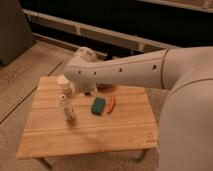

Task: Drag the ceramic bowl in a circle

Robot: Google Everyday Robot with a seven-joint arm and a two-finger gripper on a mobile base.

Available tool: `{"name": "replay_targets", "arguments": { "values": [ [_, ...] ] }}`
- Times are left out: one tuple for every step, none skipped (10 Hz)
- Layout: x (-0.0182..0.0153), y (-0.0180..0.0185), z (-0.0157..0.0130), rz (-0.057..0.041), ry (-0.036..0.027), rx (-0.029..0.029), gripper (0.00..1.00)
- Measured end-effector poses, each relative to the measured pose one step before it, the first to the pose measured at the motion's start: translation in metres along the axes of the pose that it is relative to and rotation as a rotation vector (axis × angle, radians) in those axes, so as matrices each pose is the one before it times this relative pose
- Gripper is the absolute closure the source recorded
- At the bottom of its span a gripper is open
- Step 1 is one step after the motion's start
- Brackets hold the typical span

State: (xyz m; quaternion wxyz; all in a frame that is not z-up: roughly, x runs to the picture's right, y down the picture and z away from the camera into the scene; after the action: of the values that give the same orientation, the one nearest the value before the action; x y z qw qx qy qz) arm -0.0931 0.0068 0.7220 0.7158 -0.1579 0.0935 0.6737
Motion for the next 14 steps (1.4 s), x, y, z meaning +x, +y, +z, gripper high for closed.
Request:
{"name": "replay_targets", "arguments": {
  "values": [
    [-0.01635, 0.00009, -0.00169, -0.01886, -0.03591, -0.01351, 0.35],
    [-0.0066, 0.00049, -0.00035, -0.00724, -0.01428, -0.00787, 0.35],
    [-0.01128, -0.0058, 0.00075, -0.00485, -0.02012, -0.00085, 0.35],
    [-0.00818, -0.01086, 0.00444, 0.00022, -0.00633, 0.01742, 0.35],
    [-0.00341, -0.00989, 0.00722, 0.00823, 0.00879, 0.01985, 0.35],
    [-0.00212, -0.01372, 0.01057, 0.02418, 0.02063, 0.02652, 0.35],
    [-0.00112, -0.01448, 0.00826, 0.03241, 0.01854, 0.02492, 0.35],
    [-0.00052, -0.00125, -0.00058, 0.00568, -0.00059, 0.0, 0.35],
    [0.00045, 0.00213, 0.00017, -0.0022, 0.00073, -0.00151, 0.35],
    [0.00048, 0.00205, -0.00004, -0.0018, 0.00055, -0.0026, 0.35],
    [-0.00065, -0.00151, -0.00025, 0.0023, -0.00188, 0.00317, 0.35],
    [-0.00186, -0.00179, 0.00059, 0.00631, -0.00006, 0.00243, 0.35],
    [-0.00948, -0.00738, 0.0037, 0.03216, 0.00161, 0.0023, 0.35],
    [-0.0104, -0.01028, 0.00363, 0.033, 0.00049, 0.00485, 0.35]
  ]
}}
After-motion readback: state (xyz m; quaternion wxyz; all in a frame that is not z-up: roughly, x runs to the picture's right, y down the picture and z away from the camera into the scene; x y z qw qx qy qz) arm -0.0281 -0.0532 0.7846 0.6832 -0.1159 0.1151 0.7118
